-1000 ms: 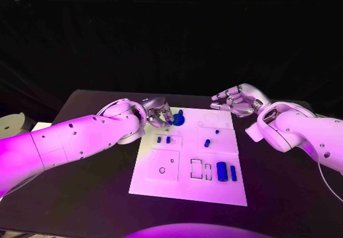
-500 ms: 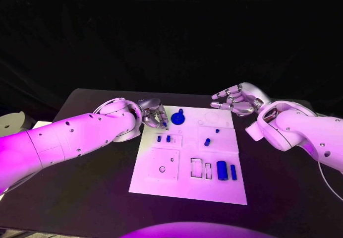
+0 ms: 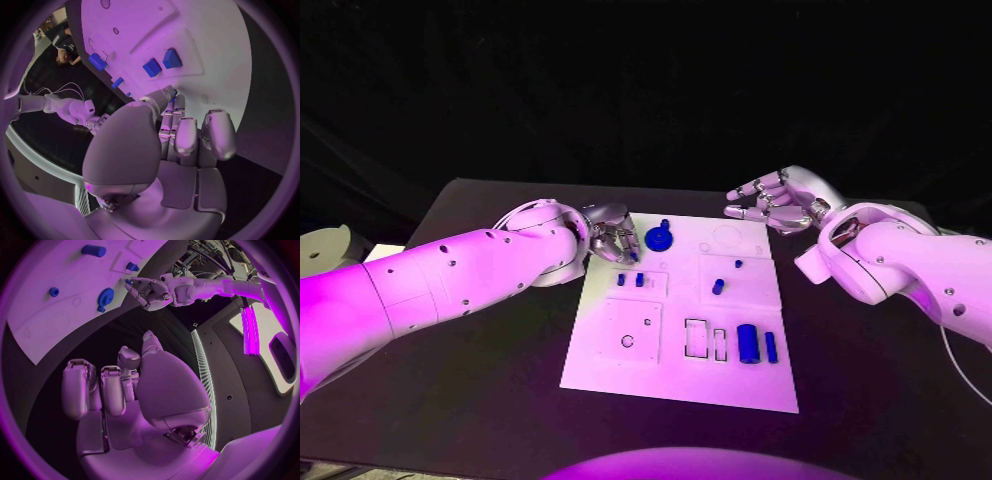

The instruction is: Assemble the parts on the task board

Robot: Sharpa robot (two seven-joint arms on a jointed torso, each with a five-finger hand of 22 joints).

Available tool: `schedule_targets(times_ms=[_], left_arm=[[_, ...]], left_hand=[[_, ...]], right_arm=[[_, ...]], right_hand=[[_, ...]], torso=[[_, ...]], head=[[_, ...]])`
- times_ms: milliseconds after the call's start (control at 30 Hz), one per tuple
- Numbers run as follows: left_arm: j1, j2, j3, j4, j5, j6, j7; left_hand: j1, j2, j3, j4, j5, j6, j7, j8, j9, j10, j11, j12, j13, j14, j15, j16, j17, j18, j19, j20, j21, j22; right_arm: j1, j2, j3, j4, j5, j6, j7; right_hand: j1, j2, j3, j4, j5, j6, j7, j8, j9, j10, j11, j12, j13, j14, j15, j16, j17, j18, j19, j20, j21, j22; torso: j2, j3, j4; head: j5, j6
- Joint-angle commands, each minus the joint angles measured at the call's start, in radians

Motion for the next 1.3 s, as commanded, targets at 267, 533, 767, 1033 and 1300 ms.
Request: schedule_targets(times_ms=[267,533,767,1033,1300], left_arm=[[-0.002,0.018,-0.001,-0.017,-0.036,0.005,0.008],[-0.002,0.024,-0.001,-0.017,-0.042,0.017,0.014],[-0.002,0.026,-0.002,-0.02,-0.043,0.031,0.007],[-0.002,0.027,-0.002,-0.029,-0.043,0.045,-0.013],[-0.002,0.032,-0.003,-0.034,-0.043,0.034,-0.008]], left_hand=[[-0.007,0.0,0.007,0.001,-0.003,0.006,0.001,-0.005,-0.001,0.008,-0.003,-0.004,0.001,0.019,-0.004,-0.003,-0.002,-0.014,0.01,0.0,-0.002,0.0],[-0.007,0.0,0.007,0.0,-0.003,0.006,0.001,-0.005,-0.001,0.009,-0.003,-0.004,0.001,0.019,-0.004,-0.003,-0.002,-0.014,0.01,-0.001,-0.002,0.0],[-0.008,0.0,0.008,-0.002,-0.004,0.008,0.0,-0.004,-0.001,0.011,-0.004,-0.004,0.001,0.019,-0.004,-0.002,-0.003,-0.014,0.01,-0.001,-0.002,0.0],[-0.024,-0.011,0.011,-0.008,-0.003,-0.016,0.012,-0.024,-0.01,-0.018,0.006,-0.013,-0.005,0.016,0.003,-0.003,-0.013,-0.013,0.006,0.002,-0.013,-0.007],[-0.045,-0.031,0.026,-0.016,-0.002,-0.083,0.028,-0.039,-0.032,-0.086,0.027,-0.013,-0.011,0.011,0.019,-0.003,-0.027,-0.01,0.0,0.016,-0.031,-0.019]], right_arm=[[-0.001,0.002,0.0,0.0,-0.006,0.014,0.008],[-0.001,0.003,0.0,-0.001,-0.006,0.015,0.009],[-0.001,0.003,0.0,-0.001,-0.006,0.015,0.009],[-0.001,0.002,0.0,0.0,-0.005,0.015,0.008],[-0.001,0.002,0.0,0.0,-0.005,0.015,0.008]], right_hand=[[0.008,0.005,0.001,-0.004,0.006,0.008,-0.001,0.002,0.001,-0.003,0.0,0.0,0.001,0.079,-0.009,-0.002,0.163,0.006,-0.003,0.0,-0.005,0.001],[0.008,0.005,0.001,-0.004,0.006,0.008,-0.001,0.002,0.001,-0.003,0.0,0.0,0.001,0.079,-0.009,-0.002,0.163,0.006,-0.003,0.0,-0.005,0.001],[0.008,0.005,0.001,-0.004,0.006,0.008,-0.001,0.002,0.001,-0.003,0.0,0.0,0.001,0.079,-0.009,-0.002,0.163,0.006,-0.003,0.0,-0.005,0.001],[0.008,0.005,0.001,-0.004,0.006,0.008,-0.001,0.002,0.001,-0.003,0.0,0.0,0.001,0.079,-0.009,-0.002,0.163,0.006,-0.003,0.0,-0.005,0.001],[0.008,0.005,0.001,-0.004,0.006,0.008,-0.001,0.002,0.001,-0.003,0.0,0.0,0.001,0.079,-0.009,-0.002,0.163,0.006,-0.003,0.0,-0.005,0.001]], torso=[[0.0,-0.0001,0.0005],[-0.001,0.0002,0.0004],[0.0,0.0,0.0003],[0.0,-0.0002,-0.0002],[0.0,-0.0003,-0.0003]], head=[[-0.001,-0.001],[0.0,-0.002],[0.0,-0.002],[0.001,-0.003],[0.0,-0.005]])
